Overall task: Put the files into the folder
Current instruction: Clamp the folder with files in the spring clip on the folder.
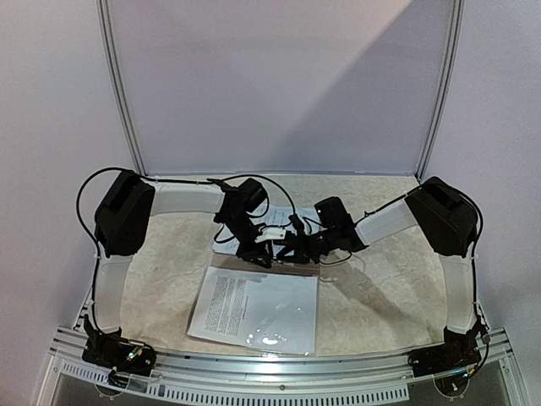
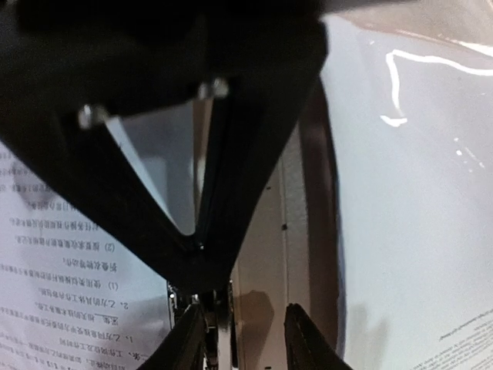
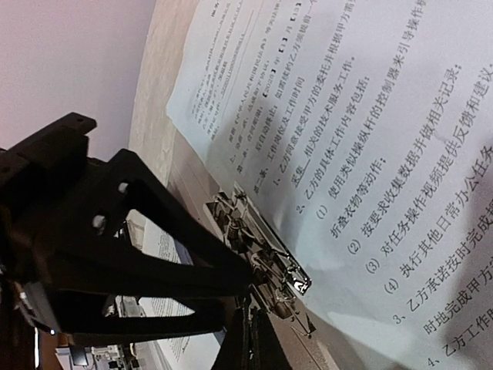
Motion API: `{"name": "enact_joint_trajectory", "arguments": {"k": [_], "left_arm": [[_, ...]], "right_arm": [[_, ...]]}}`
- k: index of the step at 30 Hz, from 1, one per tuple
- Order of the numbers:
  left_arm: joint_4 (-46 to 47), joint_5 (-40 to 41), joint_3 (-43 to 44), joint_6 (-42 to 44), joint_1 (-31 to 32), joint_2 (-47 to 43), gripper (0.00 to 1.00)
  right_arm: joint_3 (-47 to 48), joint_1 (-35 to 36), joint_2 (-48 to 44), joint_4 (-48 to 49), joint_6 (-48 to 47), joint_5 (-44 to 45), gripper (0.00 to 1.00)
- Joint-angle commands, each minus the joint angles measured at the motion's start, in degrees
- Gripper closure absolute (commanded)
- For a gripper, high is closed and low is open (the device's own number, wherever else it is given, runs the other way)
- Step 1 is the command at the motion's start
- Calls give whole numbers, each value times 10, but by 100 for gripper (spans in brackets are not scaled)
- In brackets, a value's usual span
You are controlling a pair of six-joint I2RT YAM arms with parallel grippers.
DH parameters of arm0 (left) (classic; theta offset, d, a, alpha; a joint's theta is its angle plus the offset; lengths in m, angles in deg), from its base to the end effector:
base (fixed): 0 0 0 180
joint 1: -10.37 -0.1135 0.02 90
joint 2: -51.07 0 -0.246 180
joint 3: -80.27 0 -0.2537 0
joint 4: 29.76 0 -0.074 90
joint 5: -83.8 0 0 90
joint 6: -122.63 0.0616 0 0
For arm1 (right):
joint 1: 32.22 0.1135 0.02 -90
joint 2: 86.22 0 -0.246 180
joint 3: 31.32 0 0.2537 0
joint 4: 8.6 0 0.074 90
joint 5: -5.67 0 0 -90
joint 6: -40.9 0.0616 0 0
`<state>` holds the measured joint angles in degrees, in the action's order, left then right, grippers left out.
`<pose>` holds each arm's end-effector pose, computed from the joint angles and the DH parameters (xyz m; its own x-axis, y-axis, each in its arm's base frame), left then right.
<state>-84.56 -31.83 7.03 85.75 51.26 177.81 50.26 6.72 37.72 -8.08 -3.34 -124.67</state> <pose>0.3149 -0.3079 0.0990 0.1030 0.8648 -0.4914 0.9892 -0.1408 -0.0405 0.3132 0.3044 0.0660 -0.9739 -0.0849 -0.2104 -0.2242 0.5025 0.8350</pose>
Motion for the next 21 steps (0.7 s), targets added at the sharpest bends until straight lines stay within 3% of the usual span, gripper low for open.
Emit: {"name": "enact_joint_trajectory", "arguments": {"k": [1,6,12,21], "left_arm": [[-92,-49,61,23,16,8,61],[-119,-70,86,13,6,4,61],[-60,-77,74,-110,-49,26,72],[-27,-41,3,-135,-71,10,72]], "right_arm": [[-25,-3,45,-139,-66,120,100],[-31,-4,60,-141,-77,126,100],[-31,-12,64,-157,-91,143,100],[-31,-13,90,-165,-94,164,100]]}}
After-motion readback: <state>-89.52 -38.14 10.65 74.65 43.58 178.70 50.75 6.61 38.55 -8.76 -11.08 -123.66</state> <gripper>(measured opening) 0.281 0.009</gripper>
